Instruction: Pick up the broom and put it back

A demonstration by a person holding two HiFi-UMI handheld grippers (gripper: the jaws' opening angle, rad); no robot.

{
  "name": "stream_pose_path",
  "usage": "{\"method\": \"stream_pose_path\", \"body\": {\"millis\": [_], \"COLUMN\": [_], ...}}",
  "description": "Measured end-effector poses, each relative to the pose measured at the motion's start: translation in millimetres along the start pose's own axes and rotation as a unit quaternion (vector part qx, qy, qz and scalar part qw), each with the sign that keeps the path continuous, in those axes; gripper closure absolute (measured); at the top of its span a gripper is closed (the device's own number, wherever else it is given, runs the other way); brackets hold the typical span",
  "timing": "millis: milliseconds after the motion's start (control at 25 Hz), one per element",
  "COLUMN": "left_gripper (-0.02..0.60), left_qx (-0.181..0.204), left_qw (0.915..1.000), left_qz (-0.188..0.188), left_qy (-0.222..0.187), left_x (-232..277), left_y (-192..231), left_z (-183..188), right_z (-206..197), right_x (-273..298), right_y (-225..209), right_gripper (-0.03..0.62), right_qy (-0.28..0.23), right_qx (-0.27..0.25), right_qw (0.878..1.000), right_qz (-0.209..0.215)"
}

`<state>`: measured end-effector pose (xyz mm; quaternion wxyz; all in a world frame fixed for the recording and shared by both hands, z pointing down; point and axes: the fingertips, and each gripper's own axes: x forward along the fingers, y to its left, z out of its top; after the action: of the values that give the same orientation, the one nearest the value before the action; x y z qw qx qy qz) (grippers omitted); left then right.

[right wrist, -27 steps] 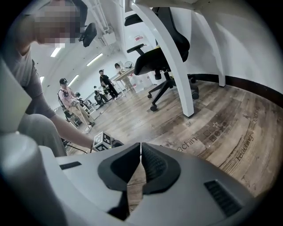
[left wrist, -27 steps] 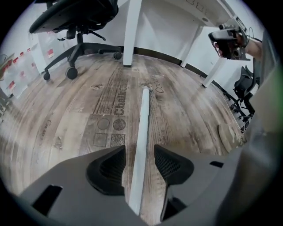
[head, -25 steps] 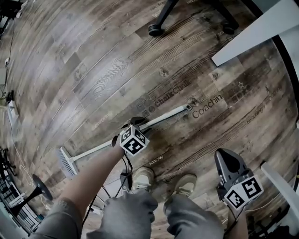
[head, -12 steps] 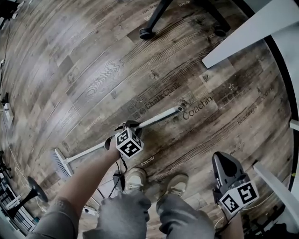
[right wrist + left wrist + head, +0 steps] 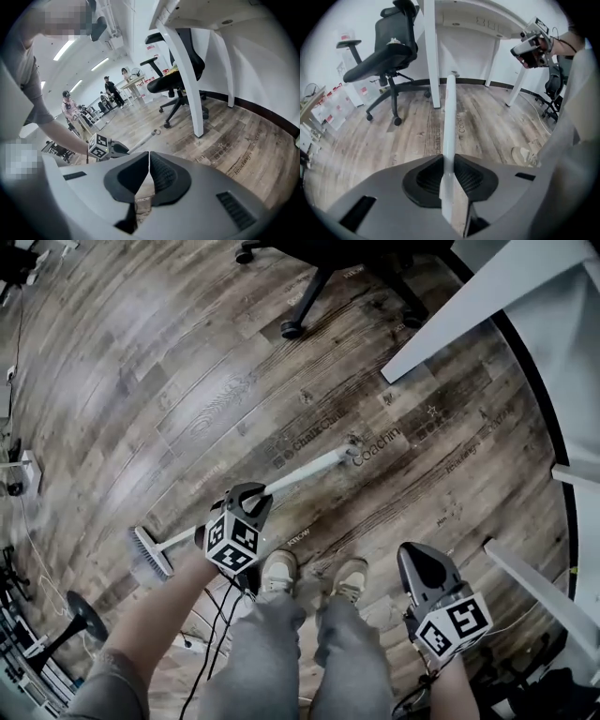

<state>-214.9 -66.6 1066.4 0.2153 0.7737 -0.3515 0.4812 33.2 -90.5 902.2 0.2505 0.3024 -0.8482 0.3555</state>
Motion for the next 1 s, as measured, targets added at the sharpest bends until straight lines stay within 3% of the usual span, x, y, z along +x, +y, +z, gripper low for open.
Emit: {"method": "stream_pose_path", "body": {"millis": [200,400,680,880,1000], "left_gripper": [0.497,0.497,0.499,0.499,0.499], "left_qx": [-0.004,-0.007,-0.014,-0.034,-0.060], "left_qw": [0.9989,0.9972,0.9908,0.9887,0.9833], "left_qz": [0.022,0.021,0.066,0.060,0.070], "left_qy": [-0.042,-0.071,-0.118,-0.133,-0.157], "left_x": [-110,-202,-296,-348,-376], "left_y": [1,-13,-21,-20,-13], "left_z": [31,53,76,95,108], "right_z": [37,85,120,155,176], "right_x": [-46,-106,-164,-207,-233], "right_y": [52,114,161,195,213], "right_gripper": [0.560,0.560,0.560,0.561,0.561], "right_qy": [-0.008,-0.028,-0.045,-0.063,-0.080], "right_qx": [0.022,0.044,0.036,0.015,-0.002], "right_qw": [1.000,0.999,0.998,0.997,0.996], "right_qz": [-0.005,-0.007,-0.025,-0.028,-0.038]}}
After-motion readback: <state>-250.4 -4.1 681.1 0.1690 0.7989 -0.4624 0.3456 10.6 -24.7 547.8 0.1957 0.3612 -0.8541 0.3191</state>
